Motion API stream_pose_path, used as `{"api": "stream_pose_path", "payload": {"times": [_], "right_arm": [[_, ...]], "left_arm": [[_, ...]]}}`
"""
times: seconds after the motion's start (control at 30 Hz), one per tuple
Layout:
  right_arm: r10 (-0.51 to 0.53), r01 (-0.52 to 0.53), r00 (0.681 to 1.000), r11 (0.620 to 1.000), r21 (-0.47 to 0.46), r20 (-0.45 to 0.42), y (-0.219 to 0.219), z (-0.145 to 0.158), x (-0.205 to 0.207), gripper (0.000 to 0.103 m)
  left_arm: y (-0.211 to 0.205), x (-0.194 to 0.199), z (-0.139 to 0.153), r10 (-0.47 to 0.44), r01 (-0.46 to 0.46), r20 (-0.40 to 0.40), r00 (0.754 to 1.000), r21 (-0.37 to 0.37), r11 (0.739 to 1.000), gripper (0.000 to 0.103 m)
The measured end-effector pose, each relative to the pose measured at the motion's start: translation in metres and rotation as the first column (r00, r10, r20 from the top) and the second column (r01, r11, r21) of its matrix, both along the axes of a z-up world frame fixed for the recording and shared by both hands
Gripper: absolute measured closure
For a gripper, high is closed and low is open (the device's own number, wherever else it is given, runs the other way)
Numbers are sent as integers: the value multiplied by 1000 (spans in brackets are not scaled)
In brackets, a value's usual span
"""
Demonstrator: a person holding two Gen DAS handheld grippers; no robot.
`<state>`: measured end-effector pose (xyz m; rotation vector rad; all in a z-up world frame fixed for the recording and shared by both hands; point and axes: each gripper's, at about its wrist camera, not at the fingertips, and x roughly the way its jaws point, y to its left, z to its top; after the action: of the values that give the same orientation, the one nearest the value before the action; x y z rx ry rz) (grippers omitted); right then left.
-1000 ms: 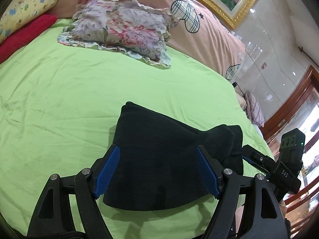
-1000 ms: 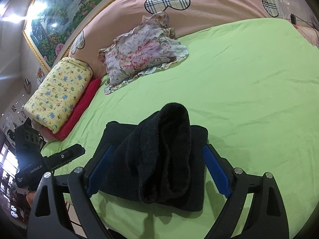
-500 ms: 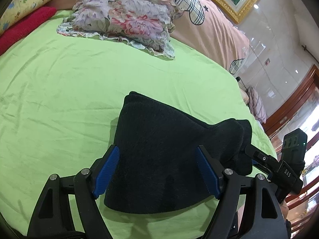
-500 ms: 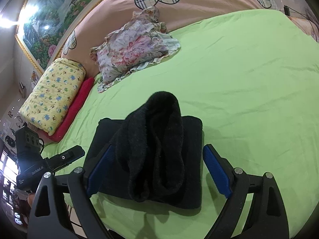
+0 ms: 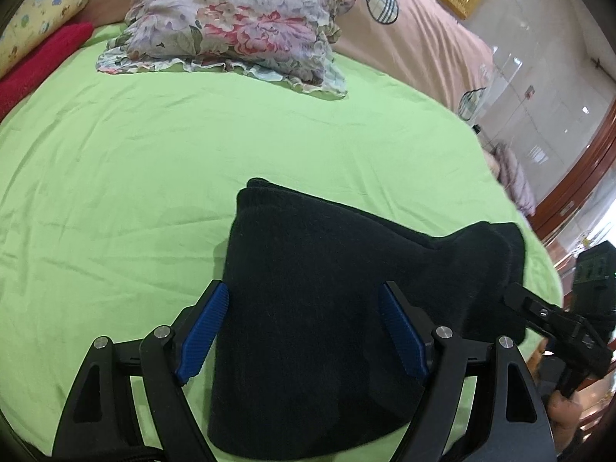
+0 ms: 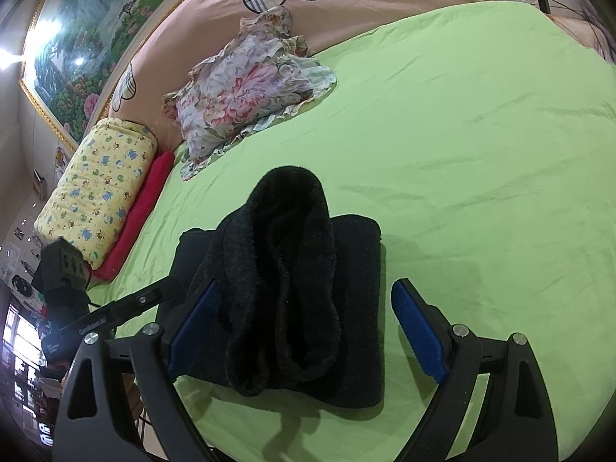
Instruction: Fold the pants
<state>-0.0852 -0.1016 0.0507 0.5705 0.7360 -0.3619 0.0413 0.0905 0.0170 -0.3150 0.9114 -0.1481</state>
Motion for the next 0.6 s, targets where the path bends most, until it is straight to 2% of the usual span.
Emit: {"api": "stream_pose_path", "payload": {"times": [0.2,0.43,0.6], "right_arm": [[-1,1,1000,1000,3,-14,-2,-5,1,13],[-35,28,995,997,-72,-92,-8,-15,-6,13],[-31,29,997,999,-34,-76,-13,-23,-13,14]], "left_arm": [[8,11,-19,27,-26,-50,998,27,999,21],[20,16,-34,30,-31,-74,997,-21,999,20],[24,18,-40,20,-25,-82,996,-54,998,19]]}}
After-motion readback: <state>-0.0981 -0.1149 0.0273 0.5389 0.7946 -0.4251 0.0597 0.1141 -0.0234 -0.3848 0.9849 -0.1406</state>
